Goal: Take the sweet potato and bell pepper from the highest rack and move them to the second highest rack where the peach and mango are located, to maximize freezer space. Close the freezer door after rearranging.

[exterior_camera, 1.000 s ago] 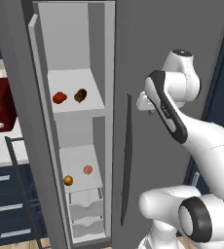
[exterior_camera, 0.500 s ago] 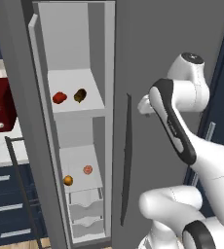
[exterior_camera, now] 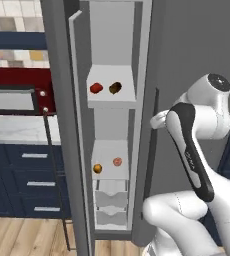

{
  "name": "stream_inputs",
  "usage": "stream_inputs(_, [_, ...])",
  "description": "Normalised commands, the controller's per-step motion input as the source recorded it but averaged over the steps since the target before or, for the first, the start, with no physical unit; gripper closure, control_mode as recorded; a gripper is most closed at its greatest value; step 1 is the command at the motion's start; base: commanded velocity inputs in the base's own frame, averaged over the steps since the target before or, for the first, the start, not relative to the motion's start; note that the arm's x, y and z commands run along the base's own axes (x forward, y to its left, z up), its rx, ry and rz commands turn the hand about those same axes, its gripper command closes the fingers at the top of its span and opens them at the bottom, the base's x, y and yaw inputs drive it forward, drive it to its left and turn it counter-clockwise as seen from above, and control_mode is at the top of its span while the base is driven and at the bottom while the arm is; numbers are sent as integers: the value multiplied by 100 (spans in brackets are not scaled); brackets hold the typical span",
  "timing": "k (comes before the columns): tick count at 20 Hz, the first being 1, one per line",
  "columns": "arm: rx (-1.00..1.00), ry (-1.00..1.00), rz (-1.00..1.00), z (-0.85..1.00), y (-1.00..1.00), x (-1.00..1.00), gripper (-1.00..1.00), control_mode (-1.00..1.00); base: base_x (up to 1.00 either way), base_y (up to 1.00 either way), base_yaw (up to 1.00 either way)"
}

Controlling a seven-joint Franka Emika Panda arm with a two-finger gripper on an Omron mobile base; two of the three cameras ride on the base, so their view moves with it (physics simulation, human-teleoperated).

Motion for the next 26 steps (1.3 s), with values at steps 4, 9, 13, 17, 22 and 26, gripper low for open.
stream_inputs(4, [0,0,0,0,0,0,-100,100,7,19,51])
stream_inputs(9, [0,0,0,0,0,0,-100,100,14,7,14])
stream_inputs(13, [0,0,0,0,0,0,-100,100,38,1,0])
stream_inputs(17, [0,0,0,0,0,0,-100,100,57,1,10])
stream_inputs(22, [0,0,0,0,0,0,-100,100,51,13,9])
stream_inputs(26, [0,0,0,0,0,0,-100,100,40,50,0])
